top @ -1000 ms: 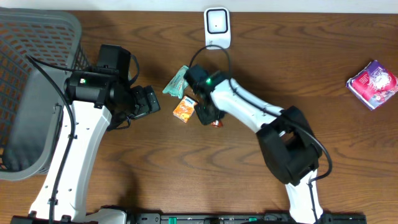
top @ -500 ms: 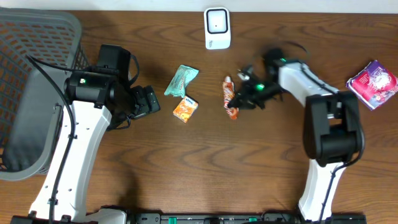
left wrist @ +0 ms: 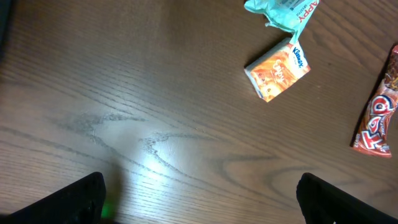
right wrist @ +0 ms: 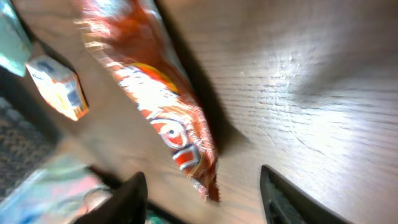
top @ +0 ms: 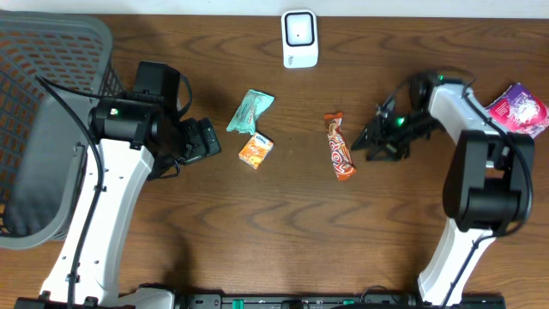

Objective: Scan the item barcode

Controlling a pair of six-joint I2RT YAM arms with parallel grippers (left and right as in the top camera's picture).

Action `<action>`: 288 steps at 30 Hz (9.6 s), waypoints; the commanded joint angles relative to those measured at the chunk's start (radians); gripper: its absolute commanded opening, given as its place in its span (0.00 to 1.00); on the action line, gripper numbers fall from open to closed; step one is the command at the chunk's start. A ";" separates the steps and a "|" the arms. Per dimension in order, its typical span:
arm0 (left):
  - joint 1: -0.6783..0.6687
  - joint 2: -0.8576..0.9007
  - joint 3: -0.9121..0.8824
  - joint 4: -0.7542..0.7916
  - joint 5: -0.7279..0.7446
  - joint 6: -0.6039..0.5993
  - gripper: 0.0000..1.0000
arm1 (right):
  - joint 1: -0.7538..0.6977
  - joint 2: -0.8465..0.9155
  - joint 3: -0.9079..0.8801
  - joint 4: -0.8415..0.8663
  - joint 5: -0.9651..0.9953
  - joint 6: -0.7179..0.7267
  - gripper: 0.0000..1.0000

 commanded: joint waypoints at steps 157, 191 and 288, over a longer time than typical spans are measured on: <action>0.003 0.005 0.007 -0.001 -0.010 0.006 0.98 | 0.624 0.323 0.866 -0.151 0.499 0.084 0.99; 0.003 0.005 0.006 -0.001 -0.010 0.006 0.98 | 0.628 0.323 0.544 0.398 0.445 0.500 0.76; 0.003 0.005 0.006 -0.001 -0.010 0.006 0.98 | 0.574 0.289 0.610 0.610 0.787 0.082 0.73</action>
